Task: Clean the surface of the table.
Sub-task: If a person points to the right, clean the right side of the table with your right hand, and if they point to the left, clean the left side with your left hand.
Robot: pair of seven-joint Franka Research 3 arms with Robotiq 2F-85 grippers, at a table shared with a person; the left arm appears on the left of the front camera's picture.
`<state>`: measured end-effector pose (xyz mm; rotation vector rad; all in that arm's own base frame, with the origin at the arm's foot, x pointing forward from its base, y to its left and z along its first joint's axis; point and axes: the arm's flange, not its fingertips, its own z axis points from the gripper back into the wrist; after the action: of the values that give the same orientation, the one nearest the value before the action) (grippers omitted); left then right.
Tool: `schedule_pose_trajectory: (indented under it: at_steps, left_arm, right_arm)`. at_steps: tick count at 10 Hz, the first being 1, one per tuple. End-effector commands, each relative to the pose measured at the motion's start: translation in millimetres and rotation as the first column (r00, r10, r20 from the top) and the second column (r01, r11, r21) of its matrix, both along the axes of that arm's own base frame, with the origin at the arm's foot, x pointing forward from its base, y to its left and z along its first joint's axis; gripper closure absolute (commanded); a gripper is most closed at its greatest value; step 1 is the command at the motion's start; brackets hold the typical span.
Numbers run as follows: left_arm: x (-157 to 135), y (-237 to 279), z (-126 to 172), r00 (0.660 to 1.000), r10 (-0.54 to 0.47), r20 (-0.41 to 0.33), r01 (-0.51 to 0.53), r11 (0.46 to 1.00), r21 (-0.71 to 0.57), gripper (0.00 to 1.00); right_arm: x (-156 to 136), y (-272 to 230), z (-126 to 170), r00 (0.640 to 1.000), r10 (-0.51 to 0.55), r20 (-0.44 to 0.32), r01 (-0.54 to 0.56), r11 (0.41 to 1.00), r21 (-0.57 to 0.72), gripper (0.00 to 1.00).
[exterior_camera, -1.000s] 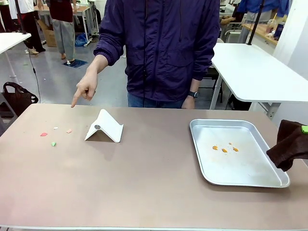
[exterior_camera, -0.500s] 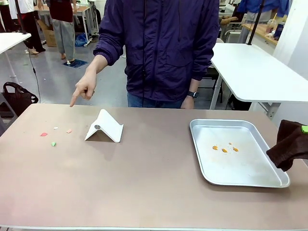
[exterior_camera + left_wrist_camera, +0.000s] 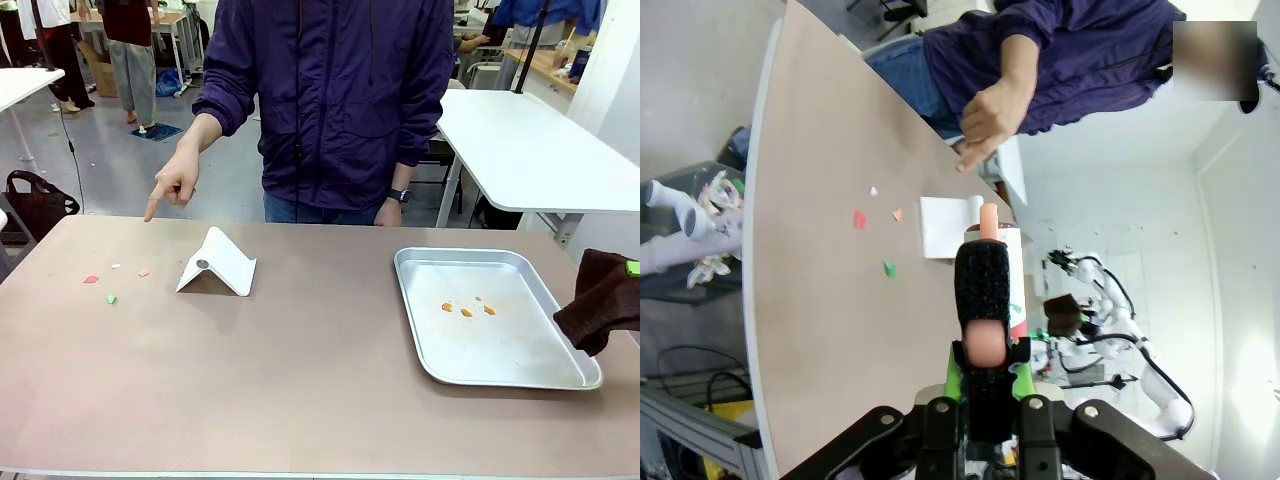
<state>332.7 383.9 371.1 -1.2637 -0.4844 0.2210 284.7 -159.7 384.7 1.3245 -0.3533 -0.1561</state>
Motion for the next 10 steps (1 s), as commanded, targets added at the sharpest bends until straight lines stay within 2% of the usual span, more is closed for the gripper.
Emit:
schedule_pose_trajectory:
  at_steps: [1, 2, 4, 8, 10]
  left_arm:
    - [-1, -40, 1, 0.991, 0.094, 0.091, -0.104, 0.989, 0.104, 0.80]
    - [2, -52, -2, 0.985, 0.127, 0.117, -0.142, 0.981, 0.132, 0.80]
    - [9, -71, -11, 0.983, 0.158, 0.098, -0.176, 0.959, 0.223, 0.80]
    - [37, -100, -37, 0.981, 0.192, -0.011, -0.177, 0.921, 0.346, 0.80]
    - [47, -107, -47, 0.974, 0.225, -0.030, -0.198, 0.904, 0.378, 0.80]
  right_arm:
    - [-3, 0, 7, 1.000, 0.007, -0.007, -0.007, 1.000, 0.001, 1.00]
    - [-3, 0, 7, 1.000, 0.007, -0.007, -0.007, 1.000, 0.001, 1.00]
    - [-3, 0, 7, 1.000, 0.007, -0.007, -0.007, 1.000, 0.001, 1.00]
    - [-3, 0, 7, 1.000, 0.007, -0.007, -0.007, 1.000, 0.001, 1.00]
    - [-3, 0, 7, 1.000, 0.007, -0.007, -0.007, 1.000, 0.001, 1.00]
